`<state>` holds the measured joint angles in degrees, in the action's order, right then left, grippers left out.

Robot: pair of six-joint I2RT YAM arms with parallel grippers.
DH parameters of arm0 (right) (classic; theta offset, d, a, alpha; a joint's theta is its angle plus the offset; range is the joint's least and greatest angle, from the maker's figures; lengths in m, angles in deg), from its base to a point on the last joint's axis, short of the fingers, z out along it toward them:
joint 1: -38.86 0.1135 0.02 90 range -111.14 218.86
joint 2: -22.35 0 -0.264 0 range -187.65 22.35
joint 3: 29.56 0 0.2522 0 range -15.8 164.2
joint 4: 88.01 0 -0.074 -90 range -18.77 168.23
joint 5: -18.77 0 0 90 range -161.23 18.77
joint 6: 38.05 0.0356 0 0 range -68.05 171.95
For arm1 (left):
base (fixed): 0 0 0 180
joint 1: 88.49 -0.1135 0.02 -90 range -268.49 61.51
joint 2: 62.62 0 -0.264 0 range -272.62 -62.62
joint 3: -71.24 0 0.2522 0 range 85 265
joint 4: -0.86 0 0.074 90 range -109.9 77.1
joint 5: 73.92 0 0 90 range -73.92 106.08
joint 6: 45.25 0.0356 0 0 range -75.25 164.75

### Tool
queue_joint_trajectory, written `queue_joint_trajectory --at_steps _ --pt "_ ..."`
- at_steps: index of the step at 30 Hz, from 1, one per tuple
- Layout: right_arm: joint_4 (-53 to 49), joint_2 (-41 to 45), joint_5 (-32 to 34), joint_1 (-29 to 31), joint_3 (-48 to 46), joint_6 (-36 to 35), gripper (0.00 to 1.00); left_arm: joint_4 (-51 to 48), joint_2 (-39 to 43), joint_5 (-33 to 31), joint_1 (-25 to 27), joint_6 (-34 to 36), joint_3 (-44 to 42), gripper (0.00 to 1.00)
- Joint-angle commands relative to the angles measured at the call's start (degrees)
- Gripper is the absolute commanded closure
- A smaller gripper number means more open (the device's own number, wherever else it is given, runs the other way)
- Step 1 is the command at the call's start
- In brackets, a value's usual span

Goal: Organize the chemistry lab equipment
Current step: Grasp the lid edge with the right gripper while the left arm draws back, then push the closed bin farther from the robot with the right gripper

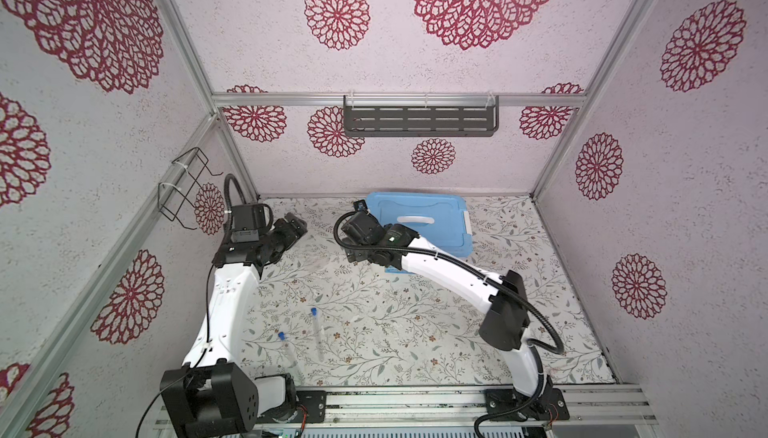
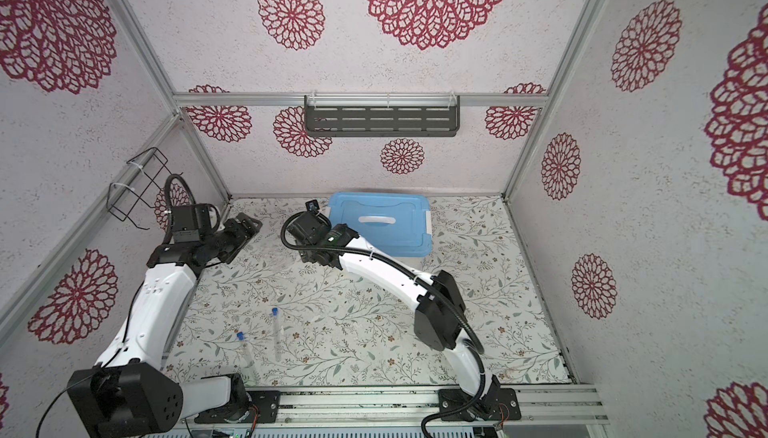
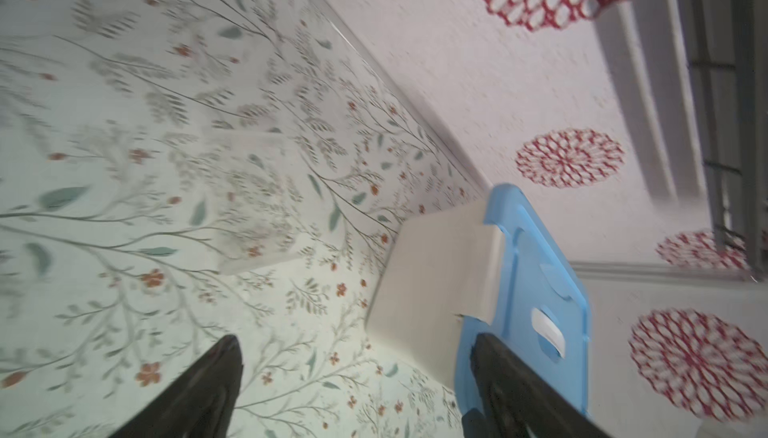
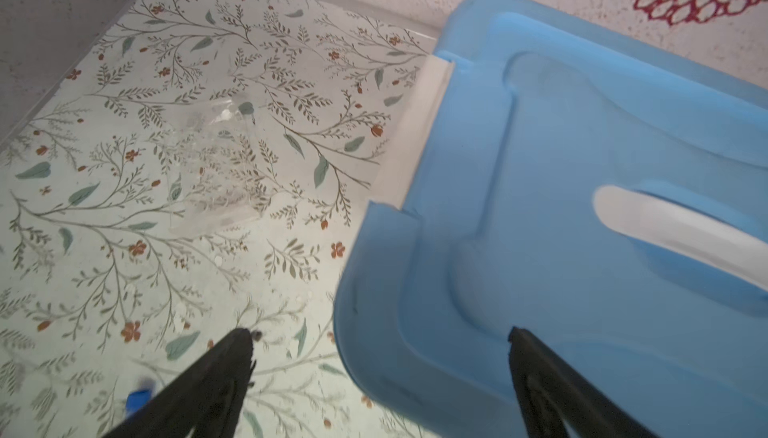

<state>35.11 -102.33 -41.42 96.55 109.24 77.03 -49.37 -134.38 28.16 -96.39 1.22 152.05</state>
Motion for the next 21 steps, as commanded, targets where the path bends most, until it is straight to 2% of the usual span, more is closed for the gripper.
queue_joint_trajectory --at_steps 1,10,21 --pt "-2.0 -4.1 7.4 -0.3 8.0 -4.0 0.01 -4.7 2.9 -8.9 -1.3 1.0 -0.6 0.02" --pt "-5.1 -6.2 20.5 -1.0 8.5 -10.8 0.01 -6.6 5.1 -11.4 -1.7 3.2 -2.2 0.01" --pt "-9.7 -0.7 20.4 -9.7 -0.6 -7.5 0.01 -6.7 2.9 -7.3 -2.2 4.8 -1.0 0.01"
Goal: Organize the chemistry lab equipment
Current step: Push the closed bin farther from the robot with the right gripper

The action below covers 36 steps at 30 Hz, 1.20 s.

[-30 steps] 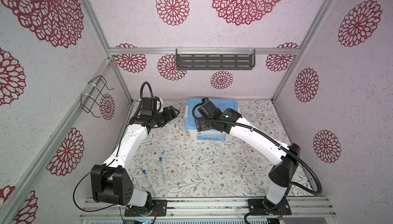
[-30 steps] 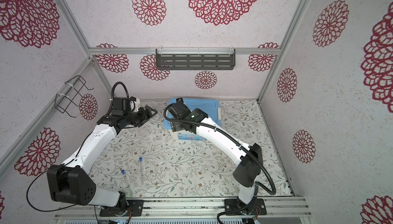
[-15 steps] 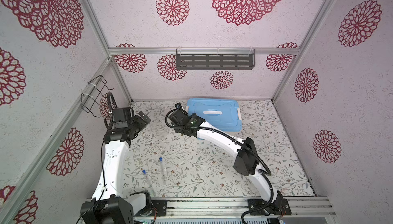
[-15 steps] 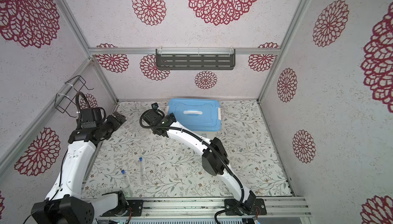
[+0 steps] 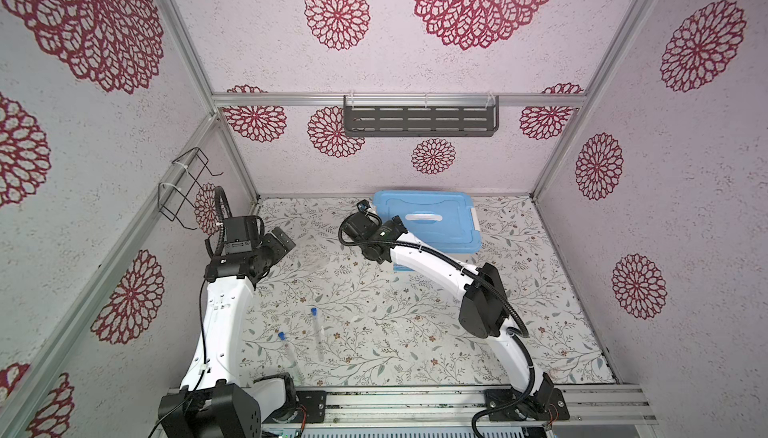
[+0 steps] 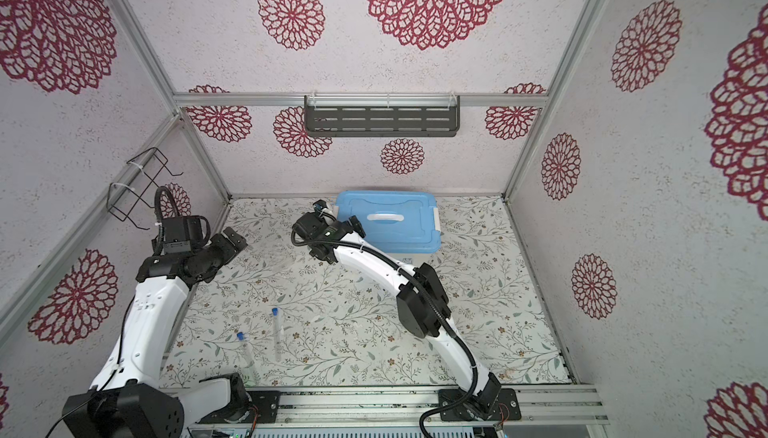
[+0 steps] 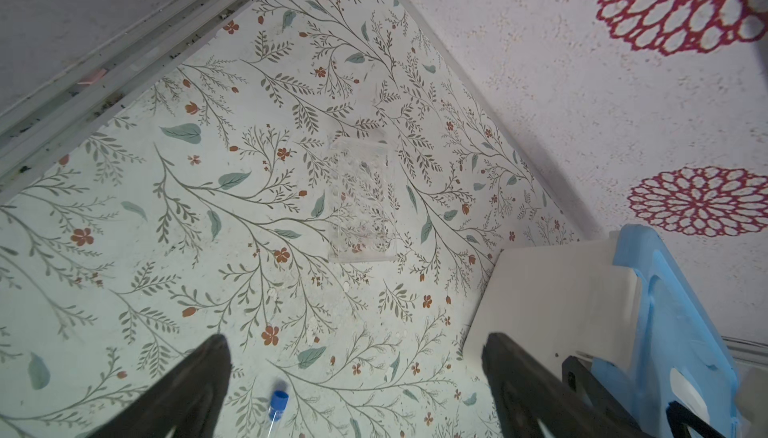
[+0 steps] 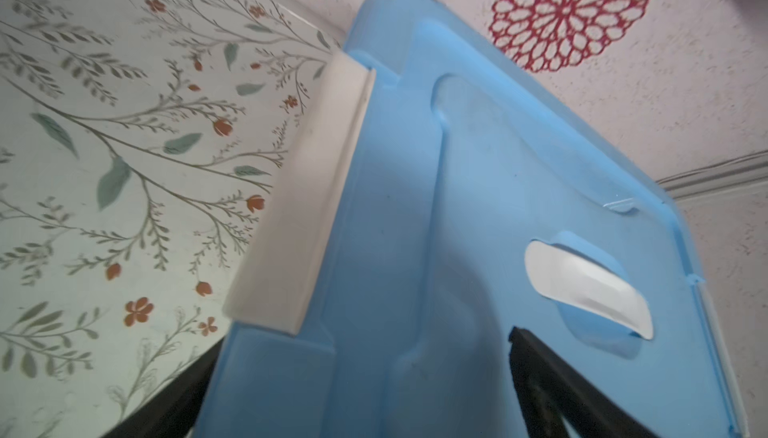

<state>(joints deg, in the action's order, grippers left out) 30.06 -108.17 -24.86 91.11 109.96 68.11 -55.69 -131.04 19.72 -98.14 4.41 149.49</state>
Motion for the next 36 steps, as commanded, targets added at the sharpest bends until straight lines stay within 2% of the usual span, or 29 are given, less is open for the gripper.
queue_joint_trajectory --at_steps 1,5,10,16,21,29,36 --pt "-5.3 5.6 3.6 -5.4 -2.0 2.3 0.01 -0.4 -0.6 1.3 -0.4 2.0 1.5 0.01" --pt "-5.9 8.0 3.7 -9.9 -6.3 3.6 0.01 -1.3 -1.1 1.3 -0.5 2.2 1.8 0.01" --pt "-2.7 12.0 4.2 -15.2 -13.2 1.2 0.01 -0.5 -1.3 1.5 -0.7 2.3 0.2 0.01" --pt "-0.9 16.6 0.7 -22.4 -19.5 0.6 0.01 -0.2 -1.4 2.0 -0.9 1.6 -0.5 0.01" --pt "-0.1 18.2 -0.6 -25.1 -20.8 -1.4 0.01 0.1 -2.3 2.1 -0.8 0.5 -0.2 0.01" --pt "-0.5 20.6 -11.6 -23.4 -15.6 -2.6 0.01 0.4 -2.4 3.3 -0.9 -1.0 -2.3 0.01" --pt "3.6 26.9 -18.1 -16.0 -15.6 -8.0 0.01 -2.6 -3.2 5.0 -0.6 1.4 -2.5 0.04"
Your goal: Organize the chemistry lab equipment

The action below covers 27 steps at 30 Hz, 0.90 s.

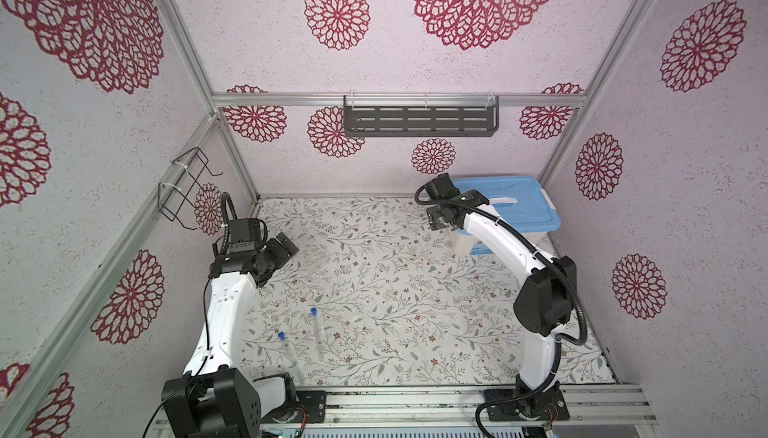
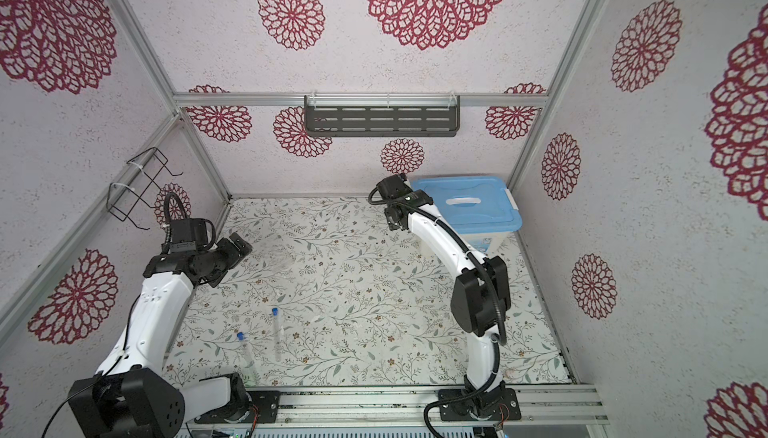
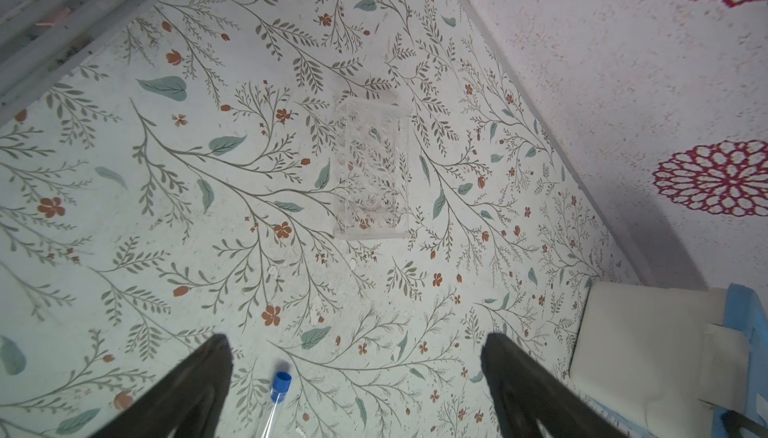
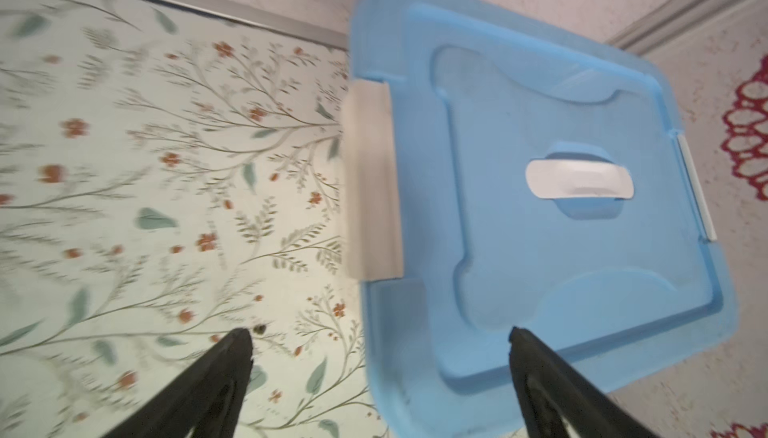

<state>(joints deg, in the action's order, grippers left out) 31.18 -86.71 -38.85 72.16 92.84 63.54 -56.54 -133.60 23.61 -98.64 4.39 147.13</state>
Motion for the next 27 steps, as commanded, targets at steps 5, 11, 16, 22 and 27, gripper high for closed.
queue_joint_trajectory --at_steps 5,11,16,22,27 --pt "7.7 9.0 -13.5 7.2 -2.6 -4.5 0.02 -2.5 -1.9 4.0 0.1 2.0 -1.5 0.06" --pt "19.5 11.8 -25.1 9.3 -13.8 -1.3 0.05 -2.6 -7.2 4.5 2.8 2.4 -0.5 0.08" --pt "22.5 11.3 -26.5 10.0 -17.2 1.1 0.05 -3.3 -16.3 -3.4 9.9 4.0 5.6 0.09" --pt "26.0 13.4 -25.0 10.0 -20.9 3.0 0.01 -9.0 -29.4 -10.6 11.9 3.0 16.6 0.01" --pt "26.3 14.0 -23.8 10.0 -22.3 2.9 0.01 -10.2 -37.5 -12.2 12.2 2.1 23.2 0.03"
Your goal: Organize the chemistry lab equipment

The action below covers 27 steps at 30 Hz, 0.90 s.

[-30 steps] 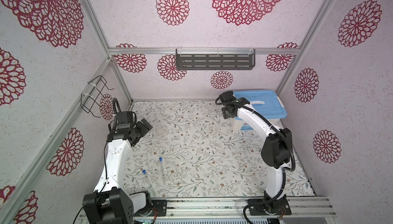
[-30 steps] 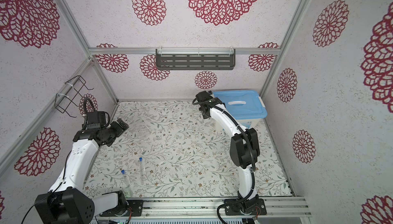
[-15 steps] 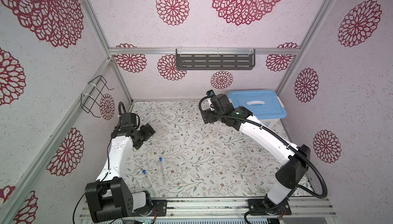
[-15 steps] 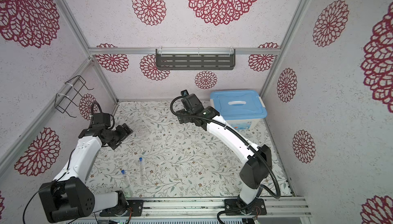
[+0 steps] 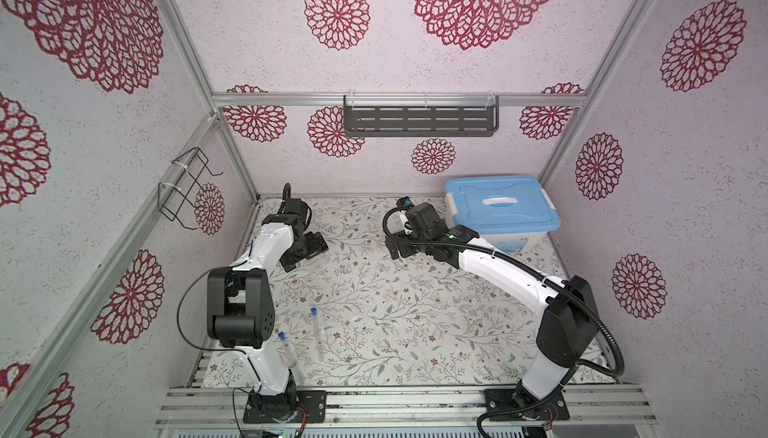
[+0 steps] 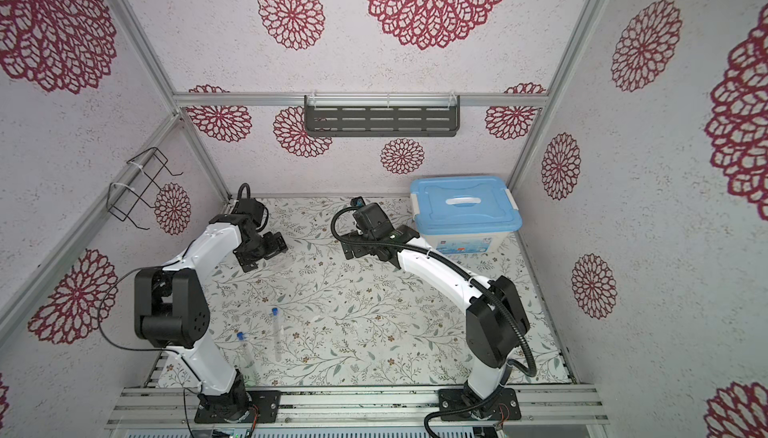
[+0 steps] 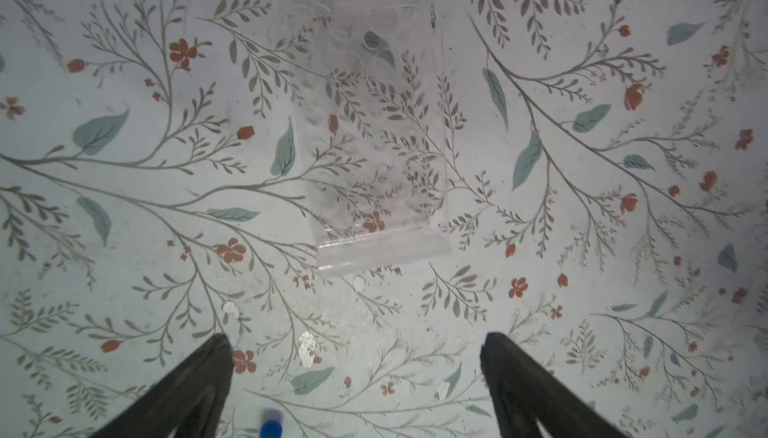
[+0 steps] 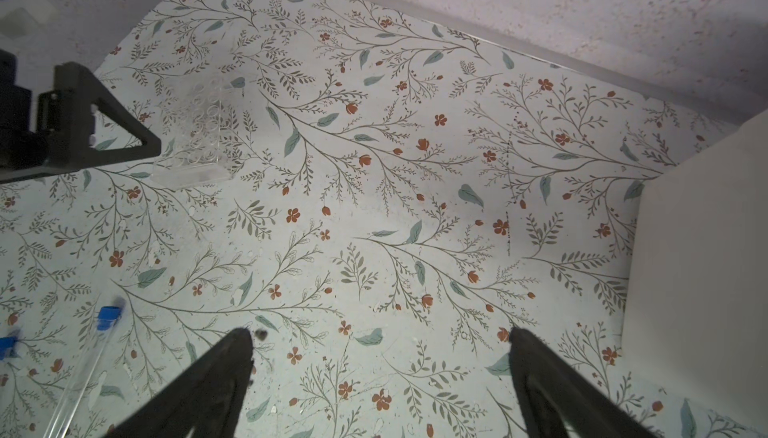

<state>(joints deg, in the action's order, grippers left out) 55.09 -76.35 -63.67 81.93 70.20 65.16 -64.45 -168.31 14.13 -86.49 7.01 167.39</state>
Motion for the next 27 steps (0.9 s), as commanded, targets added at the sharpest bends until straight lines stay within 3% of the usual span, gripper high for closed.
queue_joint_trajectory --at_steps 1,7,16,27 --pt "2.4 3.8 1.3 0.3 0.3 1.2 0.01 -2.0 -3.9 -2.0 0.2 -0.5 3.5 0.02" --pt "2.5 4.3 4.2 0.2 0.1 0.6 0.01 1.5 -10.2 0.4 1.5 -0.1 5.4 0.03" --pt "0.2 3.9 5.9 0.2 2.9 -3.2 0.01 1.0 -14.8 -2.7 2.6 -1.9 5.9 0.00" --pt "0.3 4.5 6.0 0.1 2.4 -3.2 0.01 1.7 -12.0 -0.8 7.3 -1.6 3.1 0.17"
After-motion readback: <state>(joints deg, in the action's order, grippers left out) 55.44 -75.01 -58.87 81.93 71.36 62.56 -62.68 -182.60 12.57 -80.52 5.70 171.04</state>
